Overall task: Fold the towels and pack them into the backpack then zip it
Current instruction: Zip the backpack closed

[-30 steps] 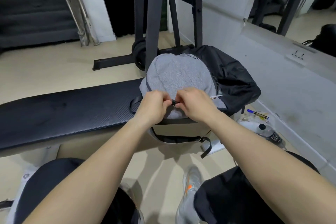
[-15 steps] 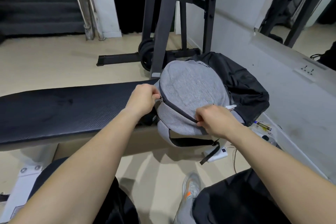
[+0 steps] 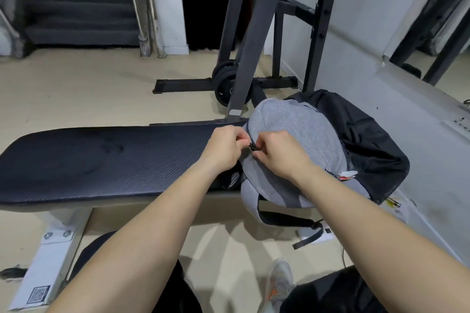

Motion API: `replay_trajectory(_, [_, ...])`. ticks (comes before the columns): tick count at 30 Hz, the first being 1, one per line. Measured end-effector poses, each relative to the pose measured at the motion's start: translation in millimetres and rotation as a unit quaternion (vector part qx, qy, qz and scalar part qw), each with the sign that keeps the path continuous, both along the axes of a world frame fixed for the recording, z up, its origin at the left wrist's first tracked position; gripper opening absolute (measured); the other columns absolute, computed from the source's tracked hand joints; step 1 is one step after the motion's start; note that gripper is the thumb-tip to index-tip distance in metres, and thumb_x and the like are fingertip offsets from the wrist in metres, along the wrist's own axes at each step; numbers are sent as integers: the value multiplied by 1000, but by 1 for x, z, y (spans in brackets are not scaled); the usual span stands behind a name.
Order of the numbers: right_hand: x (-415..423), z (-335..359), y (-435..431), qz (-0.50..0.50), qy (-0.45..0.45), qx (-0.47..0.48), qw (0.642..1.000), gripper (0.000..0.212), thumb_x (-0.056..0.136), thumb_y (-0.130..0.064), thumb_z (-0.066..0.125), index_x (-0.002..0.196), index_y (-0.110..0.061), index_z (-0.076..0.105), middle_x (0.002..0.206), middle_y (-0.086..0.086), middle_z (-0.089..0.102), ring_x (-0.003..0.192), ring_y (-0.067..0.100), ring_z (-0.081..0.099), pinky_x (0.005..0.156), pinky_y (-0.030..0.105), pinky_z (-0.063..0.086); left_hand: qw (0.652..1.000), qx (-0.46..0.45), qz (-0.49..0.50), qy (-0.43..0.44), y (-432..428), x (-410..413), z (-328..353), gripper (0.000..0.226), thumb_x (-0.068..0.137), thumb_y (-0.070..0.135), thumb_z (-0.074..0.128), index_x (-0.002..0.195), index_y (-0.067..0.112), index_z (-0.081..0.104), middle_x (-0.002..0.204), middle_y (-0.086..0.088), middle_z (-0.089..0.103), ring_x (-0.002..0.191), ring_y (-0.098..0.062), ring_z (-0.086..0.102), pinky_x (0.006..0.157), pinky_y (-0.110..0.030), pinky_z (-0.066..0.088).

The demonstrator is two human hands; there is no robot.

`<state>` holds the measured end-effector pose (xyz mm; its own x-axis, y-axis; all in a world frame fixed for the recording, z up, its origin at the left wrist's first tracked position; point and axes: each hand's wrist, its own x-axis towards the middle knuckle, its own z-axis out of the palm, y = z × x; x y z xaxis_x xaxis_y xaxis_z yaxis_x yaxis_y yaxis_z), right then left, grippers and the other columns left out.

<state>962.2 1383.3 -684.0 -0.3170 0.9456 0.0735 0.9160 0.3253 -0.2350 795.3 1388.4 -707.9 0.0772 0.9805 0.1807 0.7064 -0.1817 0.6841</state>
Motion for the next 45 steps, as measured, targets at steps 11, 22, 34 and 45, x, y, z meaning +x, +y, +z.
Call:
replay_trajectory(11, [30, 3, -7, 9, 70, -61, 996, 10, 88, -30, 76, 88, -22, 70, 81, -6, 68, 82, 12, 64, 78, 30, 53, 997, -9, -30, 68, 50, -24, 11, 12, 97, 18, 62, 92, 19, 73, 94, 5, 69, 91, -15, 60, 81, -28, 43])
replay_trajectory(22, [8, 18, 12, 2, 37, 27, 999, 24, 83, -49, 69, 84, -27, 61, 88, -9, 61, 90, 18, 60, 77, 37, 53, 999, -19, 7, 25, 75, -31, 11, 14, 96, 19, 63, 84, 22, 70, 95, 4, 69, 91, -16, 60, 79, -28, 42])
replay_trajectory(34, [-21, 2, 42, 40, -112, 92, 989, 23, 94, -43, 60, 83, -23, 61, 93, -2, 65, 97, 25, 58, 81, 37, 38, 999, -20, -21, 14, 80, -35, 2, 16, 98, 19, 61, 85, 28, 68, 95, 6, 69, 90, -11, 59, 79, -24, 39])
replay_trajectory(45, [29, 14, 2, 62, -108, 24, 992, 32, 86, -55, 65, 76, -25, 62, 82, -10, 62, 88, 19, 57, 82, 36, 47, 999, -31, -28, -3, 106, -23, -6, 18, 96, 17, 64, 81, 27, 67, 90, 7, 67, 88, -11, 59, 79, -23, 39])
